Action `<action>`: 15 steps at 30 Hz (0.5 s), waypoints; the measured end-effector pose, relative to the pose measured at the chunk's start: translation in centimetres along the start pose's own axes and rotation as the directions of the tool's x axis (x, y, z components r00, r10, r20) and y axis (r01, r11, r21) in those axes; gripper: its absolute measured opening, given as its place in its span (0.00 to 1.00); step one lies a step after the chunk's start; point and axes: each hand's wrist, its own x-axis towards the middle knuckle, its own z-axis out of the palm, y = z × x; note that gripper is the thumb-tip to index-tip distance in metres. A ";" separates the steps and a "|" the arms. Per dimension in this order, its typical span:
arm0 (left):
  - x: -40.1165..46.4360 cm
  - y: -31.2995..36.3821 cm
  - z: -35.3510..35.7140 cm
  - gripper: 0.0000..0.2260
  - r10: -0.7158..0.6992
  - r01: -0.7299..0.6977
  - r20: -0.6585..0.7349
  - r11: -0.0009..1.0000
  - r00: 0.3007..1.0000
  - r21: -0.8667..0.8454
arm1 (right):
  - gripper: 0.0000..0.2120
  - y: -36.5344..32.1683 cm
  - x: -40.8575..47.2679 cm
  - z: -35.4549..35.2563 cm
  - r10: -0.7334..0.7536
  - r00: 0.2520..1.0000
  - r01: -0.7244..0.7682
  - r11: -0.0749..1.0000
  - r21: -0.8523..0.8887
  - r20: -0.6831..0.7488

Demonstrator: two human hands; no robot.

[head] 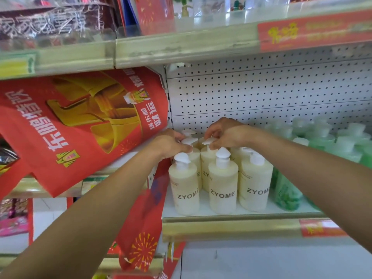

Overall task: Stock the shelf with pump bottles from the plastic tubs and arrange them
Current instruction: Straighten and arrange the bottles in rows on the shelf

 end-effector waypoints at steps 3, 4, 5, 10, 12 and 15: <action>-0.3 0.6 -0.2 0.27 -0.024 0.025 0.030 1.000 0.999 -0.004 | 0.19 -0.3 -0.3 0.1 0.022 1.000 -0.022 1.000 0.001 -0.014; -0.5 0.7 -0.3 0.27 -0.036 0.036 0.046 0.999 0.998 -0.006 | 0.21 -0.3 -0.4 0.0 0.027 1.000 -0.027 1.000 0.005 -0.013; -0.7 0.6 -0.2 0.27 -0.039 0.039 0.050 0.999 0.998 -0.003 | 0.24 -0.1 -0.6 -0.2 0.036 0.999 -0.036 0.999 0.026 -0.014; -2.7 1.5 -0.2 0.22 0.186 -0.159 -0.266 0.980 0.946 0.121 | 0.23 2.2 -2.5 -3.1 0.104 0.981 -0.090 0.992 0.091 -0.165; -3.5 2.8 0.4 0.24 0.281 -0.253 -0.243 0.957 0.928 0.141 | 0.22 3.2 -3.3 -3.8 0.132 0.979 -0.132 0.991 0.008 -0.153; -3.5 4.4 1.7 0.27 0.378 -0.332 -0.097 0.889 0.921 0.315 | 0.23 4.2 -3.6 -3.3 0.194 0.980 -0.199 0.969 -0.147 -0.047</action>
